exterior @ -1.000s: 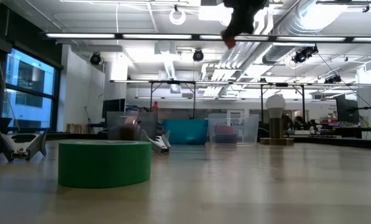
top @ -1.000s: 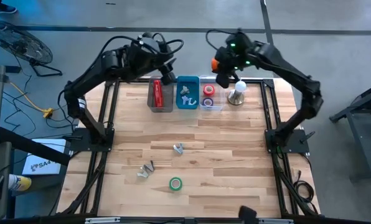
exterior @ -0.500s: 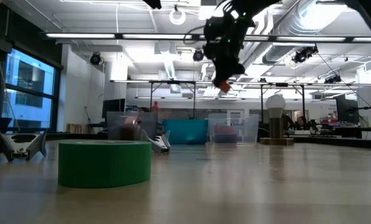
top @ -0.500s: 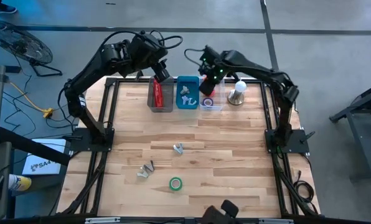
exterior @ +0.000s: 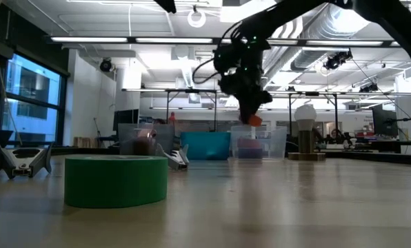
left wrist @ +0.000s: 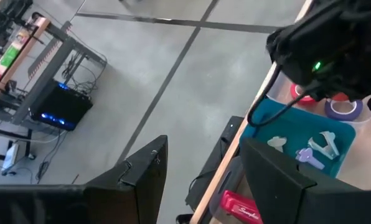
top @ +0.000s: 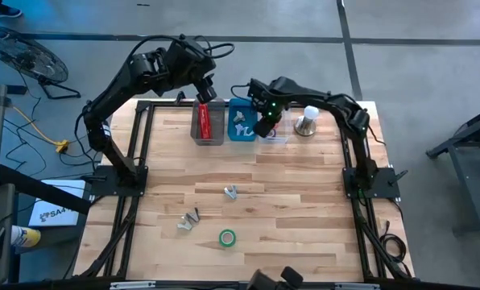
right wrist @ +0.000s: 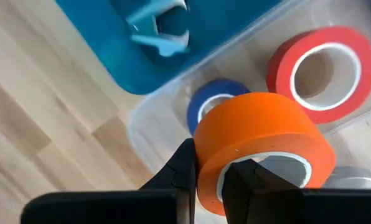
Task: Pick and place Stapler, Stapler remover, tape
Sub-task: Put the orange tape into the transparent bin
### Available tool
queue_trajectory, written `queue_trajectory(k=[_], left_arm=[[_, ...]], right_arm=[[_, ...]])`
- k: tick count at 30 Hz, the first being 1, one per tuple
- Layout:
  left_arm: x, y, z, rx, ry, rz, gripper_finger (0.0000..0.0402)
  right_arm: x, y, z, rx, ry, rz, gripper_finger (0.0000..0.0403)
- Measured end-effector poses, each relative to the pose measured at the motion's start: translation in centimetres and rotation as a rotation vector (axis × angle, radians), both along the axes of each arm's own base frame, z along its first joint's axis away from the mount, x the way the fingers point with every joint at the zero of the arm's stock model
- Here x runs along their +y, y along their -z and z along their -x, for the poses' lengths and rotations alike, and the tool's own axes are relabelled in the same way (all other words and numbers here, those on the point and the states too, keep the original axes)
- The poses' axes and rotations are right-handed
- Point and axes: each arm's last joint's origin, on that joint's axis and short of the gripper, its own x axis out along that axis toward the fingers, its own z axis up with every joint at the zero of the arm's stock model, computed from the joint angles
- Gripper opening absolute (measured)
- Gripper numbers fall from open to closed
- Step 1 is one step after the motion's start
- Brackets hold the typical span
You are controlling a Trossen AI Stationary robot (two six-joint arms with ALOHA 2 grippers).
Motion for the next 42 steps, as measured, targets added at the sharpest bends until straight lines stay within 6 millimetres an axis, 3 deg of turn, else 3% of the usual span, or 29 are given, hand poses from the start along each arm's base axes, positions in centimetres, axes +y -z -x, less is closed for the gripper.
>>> queue_trajectory(k=[7, 20, 27, 42], left_arm=[[0.0, 0.0, 0.0, 0.018, 0.018, -0.009, 0.0197], [0.0, 0.0, 0.0, 0.02, 0.022, -0.01, 0.0197], [0.0, 0.0, 0.0, 0.032, 0.03, -0.018, 0.0197], [0.0, 0.0, 0.0, 0.049, 0.043, -0.029, 0.0197]], right_arm=[[-0.2, 1.8, -0.4, 0.058, -0.007, -0.008, 0.0035], [0.2, 2.0, -1.3, 0.009, 0.063, -0.028, 0.0035], [0.2, 4.0, -1.9, 0.056, 0.059, -0.049, 0.0035], [0.2, 5.3, -1.5, 0.113, 0.067, -0.056, 0.0035]])
